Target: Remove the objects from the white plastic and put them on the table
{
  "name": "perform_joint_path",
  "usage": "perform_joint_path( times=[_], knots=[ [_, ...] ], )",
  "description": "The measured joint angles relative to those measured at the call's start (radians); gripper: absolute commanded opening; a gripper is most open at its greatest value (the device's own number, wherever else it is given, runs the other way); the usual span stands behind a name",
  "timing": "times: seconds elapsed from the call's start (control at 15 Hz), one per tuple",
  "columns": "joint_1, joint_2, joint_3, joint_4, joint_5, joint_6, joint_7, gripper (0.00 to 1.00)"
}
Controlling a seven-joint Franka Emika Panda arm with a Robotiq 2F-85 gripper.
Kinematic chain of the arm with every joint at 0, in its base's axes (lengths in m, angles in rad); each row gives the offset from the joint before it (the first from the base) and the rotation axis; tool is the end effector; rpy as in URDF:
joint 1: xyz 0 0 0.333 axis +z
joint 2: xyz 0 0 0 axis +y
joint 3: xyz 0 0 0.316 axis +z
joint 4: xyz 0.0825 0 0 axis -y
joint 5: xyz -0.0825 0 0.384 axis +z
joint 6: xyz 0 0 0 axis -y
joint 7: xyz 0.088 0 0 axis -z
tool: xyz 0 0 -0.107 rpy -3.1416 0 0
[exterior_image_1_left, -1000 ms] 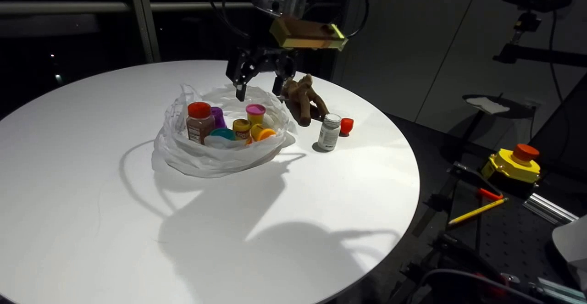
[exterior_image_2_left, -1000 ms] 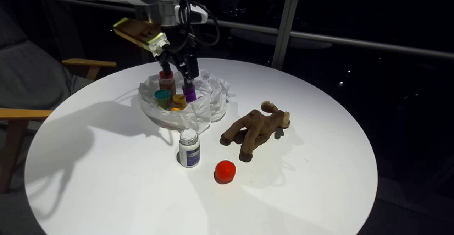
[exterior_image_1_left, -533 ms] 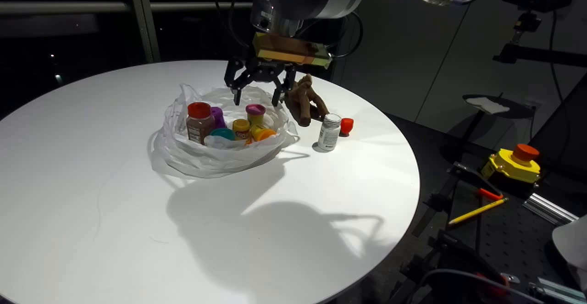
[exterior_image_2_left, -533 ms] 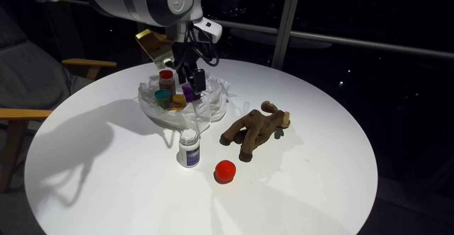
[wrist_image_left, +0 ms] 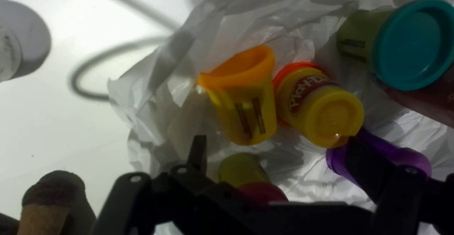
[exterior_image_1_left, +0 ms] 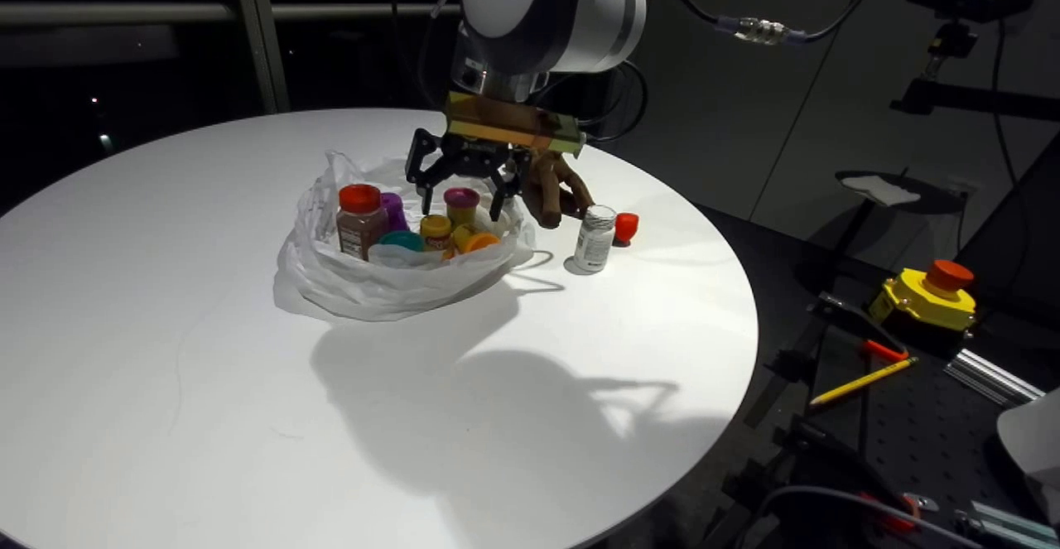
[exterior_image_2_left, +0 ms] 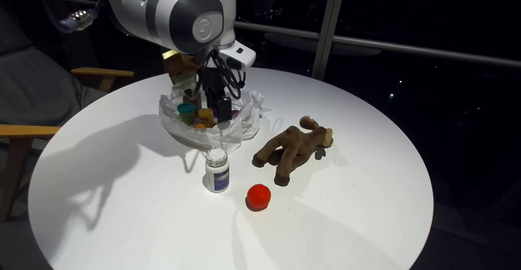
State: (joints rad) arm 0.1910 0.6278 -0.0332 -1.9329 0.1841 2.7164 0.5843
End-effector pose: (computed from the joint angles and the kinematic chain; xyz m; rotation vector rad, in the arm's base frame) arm 0.6282 0.0942 0.1725 -2.8882 0.8626 -0.1823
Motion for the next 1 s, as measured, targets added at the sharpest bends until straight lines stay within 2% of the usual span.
perform_joint_path(
  times=[0.4,0.67,0.73,0.8,1.0],
  knots=[
    [0.002,0.061,-0.023,0.044,0.0,0.12,0.012,1.0],
    [0.016,0.09,-0.043,0.059,0.0,0.144,0.033,1.0],
    [0.022,0.094,-0.05,0.062,0.0,0.146,0.041,0.91],
    [0.029,0.098,-0.057,0.065,0.0,0.151,0.048,0.73],
    [0.042,0.101,-0.068,0.066,0.0,0.179,0.069,0.46]
  ],
)
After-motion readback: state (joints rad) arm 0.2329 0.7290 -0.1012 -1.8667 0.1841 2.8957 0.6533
